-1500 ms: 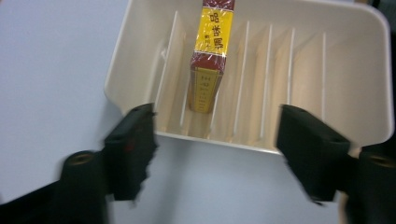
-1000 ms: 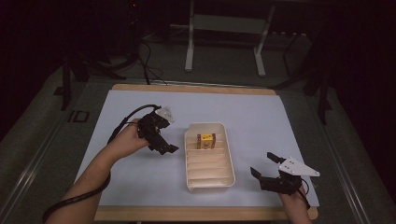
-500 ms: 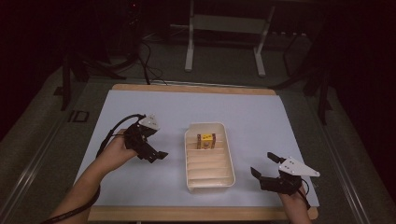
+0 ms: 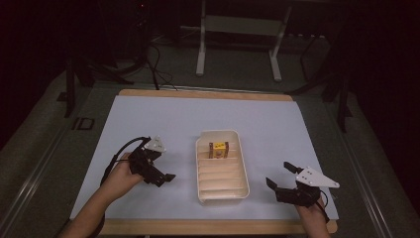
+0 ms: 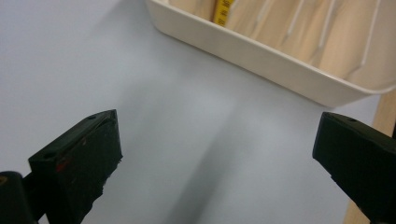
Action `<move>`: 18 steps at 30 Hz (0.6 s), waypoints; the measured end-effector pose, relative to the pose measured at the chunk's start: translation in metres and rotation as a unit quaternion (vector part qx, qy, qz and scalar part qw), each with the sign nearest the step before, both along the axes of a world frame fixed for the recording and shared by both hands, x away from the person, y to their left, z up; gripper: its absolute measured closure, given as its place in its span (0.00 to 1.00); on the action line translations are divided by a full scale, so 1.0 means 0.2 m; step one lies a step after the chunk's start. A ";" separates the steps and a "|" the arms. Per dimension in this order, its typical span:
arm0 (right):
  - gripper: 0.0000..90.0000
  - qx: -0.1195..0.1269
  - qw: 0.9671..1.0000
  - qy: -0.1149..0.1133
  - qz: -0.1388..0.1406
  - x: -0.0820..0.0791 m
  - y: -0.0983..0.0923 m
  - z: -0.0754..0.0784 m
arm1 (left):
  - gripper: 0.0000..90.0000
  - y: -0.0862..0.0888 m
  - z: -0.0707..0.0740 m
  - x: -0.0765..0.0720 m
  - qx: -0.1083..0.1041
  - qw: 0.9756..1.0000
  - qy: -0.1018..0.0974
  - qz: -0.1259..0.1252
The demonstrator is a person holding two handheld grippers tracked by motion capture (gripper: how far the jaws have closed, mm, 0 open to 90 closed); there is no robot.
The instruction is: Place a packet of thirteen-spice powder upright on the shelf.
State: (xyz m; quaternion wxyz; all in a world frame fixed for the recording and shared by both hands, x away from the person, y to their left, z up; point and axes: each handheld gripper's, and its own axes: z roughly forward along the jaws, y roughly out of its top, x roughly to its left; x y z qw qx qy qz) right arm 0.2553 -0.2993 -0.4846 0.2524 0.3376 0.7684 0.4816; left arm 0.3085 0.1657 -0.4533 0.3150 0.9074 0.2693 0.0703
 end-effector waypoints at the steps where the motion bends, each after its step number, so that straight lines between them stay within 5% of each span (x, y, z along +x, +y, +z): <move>1: 0.16 0.000 1.000 0.000 0.000 0.00 0.00 0.00 | 0.02 0.00 -0.01 -0.01 0.003 1.000 -0.004 0.001; 18: 0.16 -0.001 1.000 -0.002 0.000 0.00 0.00 0.00 | 0.02 0.08 -0.14 -0.11 -0.057 0.998 0.003 0.032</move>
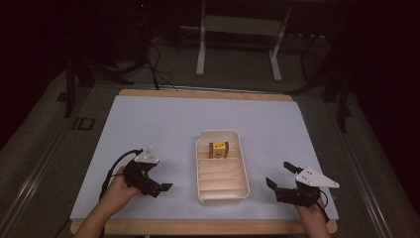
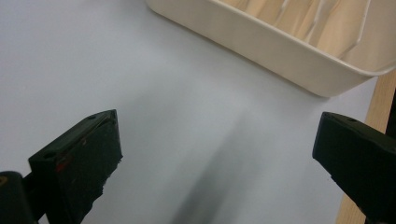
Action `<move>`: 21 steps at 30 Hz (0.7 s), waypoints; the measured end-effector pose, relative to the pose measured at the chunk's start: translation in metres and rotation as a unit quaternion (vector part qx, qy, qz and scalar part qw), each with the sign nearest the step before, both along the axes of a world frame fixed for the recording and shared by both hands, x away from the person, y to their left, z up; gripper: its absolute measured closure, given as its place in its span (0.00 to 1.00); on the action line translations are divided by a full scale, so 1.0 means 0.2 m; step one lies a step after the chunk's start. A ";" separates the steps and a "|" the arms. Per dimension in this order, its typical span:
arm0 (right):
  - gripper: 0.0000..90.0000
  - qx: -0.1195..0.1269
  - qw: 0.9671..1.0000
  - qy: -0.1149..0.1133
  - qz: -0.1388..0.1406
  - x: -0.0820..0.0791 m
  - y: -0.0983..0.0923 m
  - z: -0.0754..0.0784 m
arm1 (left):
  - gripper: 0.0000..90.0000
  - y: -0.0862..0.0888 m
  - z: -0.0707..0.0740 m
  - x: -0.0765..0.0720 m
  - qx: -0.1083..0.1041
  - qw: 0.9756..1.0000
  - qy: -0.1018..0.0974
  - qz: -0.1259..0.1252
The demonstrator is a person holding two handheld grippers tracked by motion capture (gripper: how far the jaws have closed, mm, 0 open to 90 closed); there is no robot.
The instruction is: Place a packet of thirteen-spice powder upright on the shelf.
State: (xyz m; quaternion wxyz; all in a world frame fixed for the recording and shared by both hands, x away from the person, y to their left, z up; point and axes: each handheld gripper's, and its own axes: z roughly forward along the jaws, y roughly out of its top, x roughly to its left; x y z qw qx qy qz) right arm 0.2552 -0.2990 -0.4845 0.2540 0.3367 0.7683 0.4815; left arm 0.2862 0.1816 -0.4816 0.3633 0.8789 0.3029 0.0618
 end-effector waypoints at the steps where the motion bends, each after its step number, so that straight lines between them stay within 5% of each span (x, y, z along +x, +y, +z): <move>1: 0.16 0.000 1.000 -0.001 0.001 0.00 0.00 0.00 | 0.02 0.00 0.00 -0.01 -0.003 1.000 0.003 -0.001; 11: 0.16 0.004 1.000 -0.005 -0.001 0.00 -0.01 0.01 | 0.02 0.06 -0.01 -0.10 -0.036 0.999 0.001 0.019; 21: 0.16 0.006 1.000 -0.006 -0.003 0.00 -0.02 0.01 | 0.02 0.10 -0.04 -0.19 -0.025 0.998 -0.007 0.050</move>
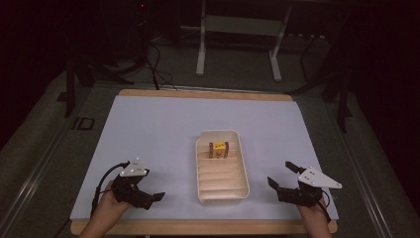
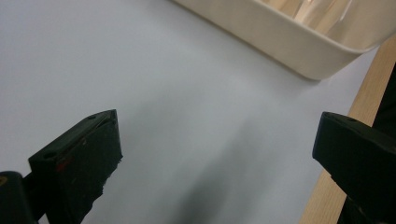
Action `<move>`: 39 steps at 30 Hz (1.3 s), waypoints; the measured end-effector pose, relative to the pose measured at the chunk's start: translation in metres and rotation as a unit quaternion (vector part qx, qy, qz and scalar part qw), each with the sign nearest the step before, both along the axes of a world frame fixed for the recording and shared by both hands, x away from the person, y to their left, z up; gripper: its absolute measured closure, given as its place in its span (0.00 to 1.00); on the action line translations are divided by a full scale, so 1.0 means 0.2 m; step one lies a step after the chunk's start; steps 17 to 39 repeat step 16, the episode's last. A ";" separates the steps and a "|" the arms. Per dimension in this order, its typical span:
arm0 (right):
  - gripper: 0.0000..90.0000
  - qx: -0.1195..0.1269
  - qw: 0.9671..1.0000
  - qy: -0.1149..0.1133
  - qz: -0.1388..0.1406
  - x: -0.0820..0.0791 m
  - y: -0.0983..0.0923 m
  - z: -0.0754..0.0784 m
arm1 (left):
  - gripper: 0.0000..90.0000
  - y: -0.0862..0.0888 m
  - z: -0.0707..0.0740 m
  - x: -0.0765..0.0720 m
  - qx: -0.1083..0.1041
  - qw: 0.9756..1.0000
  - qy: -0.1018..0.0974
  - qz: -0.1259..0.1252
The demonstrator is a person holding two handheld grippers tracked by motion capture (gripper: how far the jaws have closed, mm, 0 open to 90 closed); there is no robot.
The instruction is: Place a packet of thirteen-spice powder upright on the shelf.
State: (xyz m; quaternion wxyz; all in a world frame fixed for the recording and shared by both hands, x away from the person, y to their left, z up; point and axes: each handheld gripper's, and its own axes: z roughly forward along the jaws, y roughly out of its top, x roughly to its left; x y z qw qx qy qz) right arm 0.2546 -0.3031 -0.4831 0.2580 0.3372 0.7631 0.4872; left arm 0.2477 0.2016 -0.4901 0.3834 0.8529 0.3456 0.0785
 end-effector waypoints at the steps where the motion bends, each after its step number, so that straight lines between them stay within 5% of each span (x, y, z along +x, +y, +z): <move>1: 0.16 0.000 1.000 0.001 0.000 0.00 0.00 0.00 | 0.02 0.01 0.00 -0.01 -0.004 1.000 0.002 0.001; 15: 0.16 -0.003 1.000 0.003 0.002 0.01 0.00 -0.01 | 0.02 -0.01 -0.01 -0.02 -0.008 1.000 -0.020 0.020; 39: 0.16 -0.003 1.000 0.003 0.003 0.01 0.01 -0.01 | 0.02 -0.01 -0.01 -0.02 -0.012 1.000 -0.020 0.018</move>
